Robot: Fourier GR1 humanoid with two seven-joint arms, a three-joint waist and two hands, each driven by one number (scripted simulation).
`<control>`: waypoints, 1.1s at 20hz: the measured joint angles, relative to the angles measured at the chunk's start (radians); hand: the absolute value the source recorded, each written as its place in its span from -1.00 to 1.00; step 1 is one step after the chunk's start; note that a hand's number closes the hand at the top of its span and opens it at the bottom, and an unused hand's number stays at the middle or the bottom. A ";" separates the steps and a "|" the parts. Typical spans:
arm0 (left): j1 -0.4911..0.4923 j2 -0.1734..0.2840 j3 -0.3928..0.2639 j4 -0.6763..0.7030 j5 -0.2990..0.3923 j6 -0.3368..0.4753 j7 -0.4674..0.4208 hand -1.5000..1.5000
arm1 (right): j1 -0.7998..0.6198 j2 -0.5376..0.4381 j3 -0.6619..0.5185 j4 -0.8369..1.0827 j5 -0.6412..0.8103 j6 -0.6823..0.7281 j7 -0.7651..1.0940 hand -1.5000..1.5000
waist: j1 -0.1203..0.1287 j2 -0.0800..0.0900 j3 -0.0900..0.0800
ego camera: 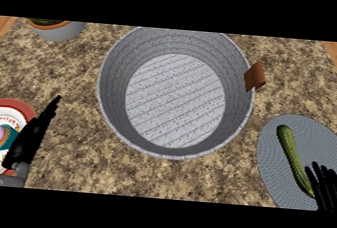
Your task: Pick the squash from the placemat and place it in the basket
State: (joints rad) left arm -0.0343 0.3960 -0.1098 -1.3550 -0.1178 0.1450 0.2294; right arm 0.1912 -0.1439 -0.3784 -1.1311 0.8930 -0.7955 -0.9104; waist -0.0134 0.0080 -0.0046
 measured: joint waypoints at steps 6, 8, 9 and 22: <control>-0.002 -0.022 -0.009 -0.005 -0.019 0.013 0.006 0.00 | -0.048 0.004 -0.001 0.035 0.054 0.015 0.008 1.00 | -0.002 -0.008 -0.012; -0.005 -0.017 -0.006 -0.009 -0.021 0.007 0.012 0.00 | -0.058 0.003 0.001 0.045 0.051 0.024 -0.004 1.00 | -0.004 -0.011 -0.016; -0.003 -0.015 -0.003 -0.008 -0.020 0.003 0.008 0.00 | -0.058 0.003 0.003 0.043 0.054 0.028 -0.008 1.00 | -0.004 -0.011 -0.016; 0.007 -0.028 0.011 -0.020 -0.027 -0.008 0.012 0.00 | -0.164 0.082 0.009 0.048 0.032 -0.091 0.034 1.00 | 0.005 -0.017 -0.018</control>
State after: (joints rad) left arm -0.0270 0.3681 -0.0993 -1.3755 -0.1446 0.1368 0.2417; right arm 0.0270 -0.0617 -0.3698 -1.0833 0.9252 -0.8862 -0.8759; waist -0.0082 -0.0093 -0.0231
